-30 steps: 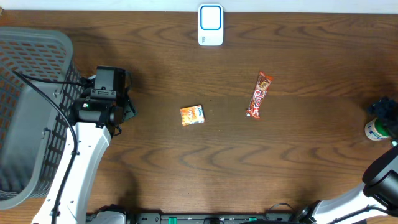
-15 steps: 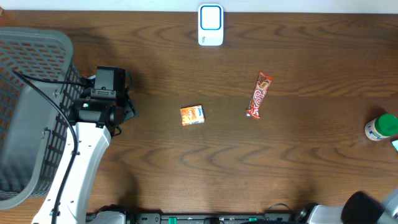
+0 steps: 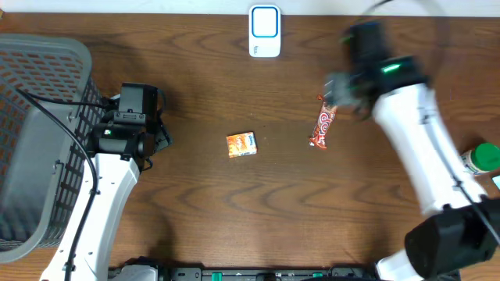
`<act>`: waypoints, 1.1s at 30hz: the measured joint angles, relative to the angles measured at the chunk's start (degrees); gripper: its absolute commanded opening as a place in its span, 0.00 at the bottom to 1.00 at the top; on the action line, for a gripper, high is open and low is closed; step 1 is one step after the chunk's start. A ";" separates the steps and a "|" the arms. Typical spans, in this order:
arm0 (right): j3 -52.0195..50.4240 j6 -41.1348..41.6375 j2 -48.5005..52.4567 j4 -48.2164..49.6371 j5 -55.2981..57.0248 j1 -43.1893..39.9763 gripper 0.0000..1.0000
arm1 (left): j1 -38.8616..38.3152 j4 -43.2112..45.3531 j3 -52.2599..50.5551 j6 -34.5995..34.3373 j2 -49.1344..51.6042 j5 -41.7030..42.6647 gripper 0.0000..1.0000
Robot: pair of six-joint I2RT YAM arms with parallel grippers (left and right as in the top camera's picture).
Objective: Scan the item barcode
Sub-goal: 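Lower the jar beside the mint-green pack and open the right gripper, then reach the right gripper left toward the red-orange candy bar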
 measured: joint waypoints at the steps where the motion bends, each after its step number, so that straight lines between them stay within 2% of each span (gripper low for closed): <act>1: -2.36 -1.86 -0.07 2.32 3.06 3.21 0.99 | 0.00 -0.02 0.00 0.00 0.00 0.00 0.80; 5: -10.93 -7.06 -0.09 8.63 13.05 11.63 0.99 | 0.00 -0.04 0.00 0.02 0.00 0.02 0.80; 11: -19.76 -12.26 -0.07 14.71 21.79 15.91 0.99 | 0.00 -0.02 0.00 0.02 0.00 0.02 0.80; 23: -28.65 -18.43 -0.09 23.32 24.72 16.87 0.99 | 0.00 -0.04 0.00 0.02 -0.02 0.02 0.80; 33: -29.42 -20.15 2.75 24.94 24.46 18.40 0.99 | 0.00 -0.04 0.00 0.02 0.00 0.02 0.80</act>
